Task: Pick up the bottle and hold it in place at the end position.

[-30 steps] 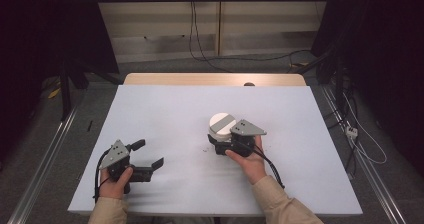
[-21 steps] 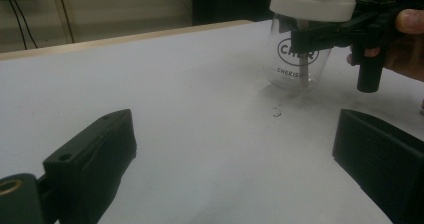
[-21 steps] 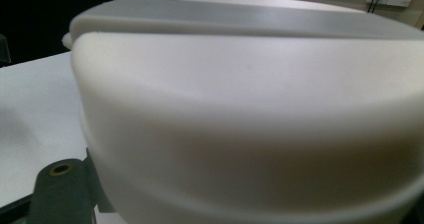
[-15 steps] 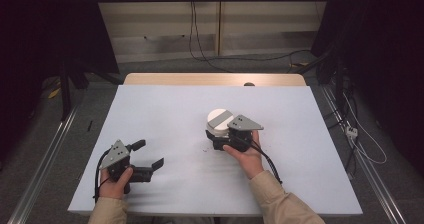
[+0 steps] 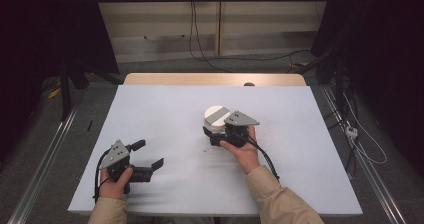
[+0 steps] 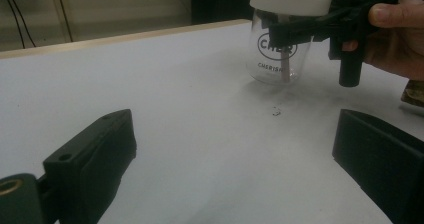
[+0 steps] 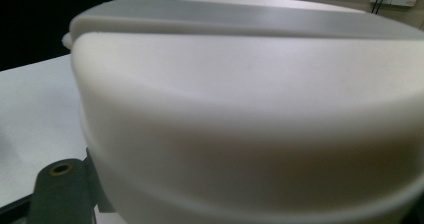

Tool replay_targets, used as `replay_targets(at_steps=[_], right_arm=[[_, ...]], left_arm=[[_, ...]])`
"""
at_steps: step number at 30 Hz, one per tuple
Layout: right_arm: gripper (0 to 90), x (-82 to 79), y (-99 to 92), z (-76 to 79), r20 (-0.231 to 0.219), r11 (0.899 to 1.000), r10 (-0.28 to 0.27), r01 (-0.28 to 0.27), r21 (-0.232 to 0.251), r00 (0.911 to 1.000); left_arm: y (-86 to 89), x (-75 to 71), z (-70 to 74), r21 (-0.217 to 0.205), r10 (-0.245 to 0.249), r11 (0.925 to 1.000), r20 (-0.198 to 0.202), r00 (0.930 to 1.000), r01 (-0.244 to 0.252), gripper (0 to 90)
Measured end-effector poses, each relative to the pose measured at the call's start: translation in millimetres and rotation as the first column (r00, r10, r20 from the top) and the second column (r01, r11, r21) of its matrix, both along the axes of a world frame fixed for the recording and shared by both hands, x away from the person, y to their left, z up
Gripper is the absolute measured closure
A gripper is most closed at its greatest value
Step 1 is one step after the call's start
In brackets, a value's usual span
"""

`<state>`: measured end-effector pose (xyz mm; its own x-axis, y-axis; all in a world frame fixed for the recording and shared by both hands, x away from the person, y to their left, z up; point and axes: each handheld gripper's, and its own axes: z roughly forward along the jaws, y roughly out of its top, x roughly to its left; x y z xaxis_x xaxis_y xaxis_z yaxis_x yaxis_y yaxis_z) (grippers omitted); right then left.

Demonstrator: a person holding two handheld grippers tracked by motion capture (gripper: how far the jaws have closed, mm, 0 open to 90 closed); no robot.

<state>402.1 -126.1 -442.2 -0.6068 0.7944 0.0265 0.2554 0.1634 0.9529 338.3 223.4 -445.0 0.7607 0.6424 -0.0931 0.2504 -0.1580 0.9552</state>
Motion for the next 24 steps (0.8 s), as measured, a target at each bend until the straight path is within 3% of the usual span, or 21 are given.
replay_targets(at_steps=[24], right_arm=[[18.4, 20.3, 3.0, -4.7, -0.009, 1.000, -0.012, 0.012, 0.011, 0.9999]], left_arm=[[-1.9, -0.2, -0.5, 0.002, -0.007, 1.0000, 0.000, 1.0000, 0.007, 3.4]])
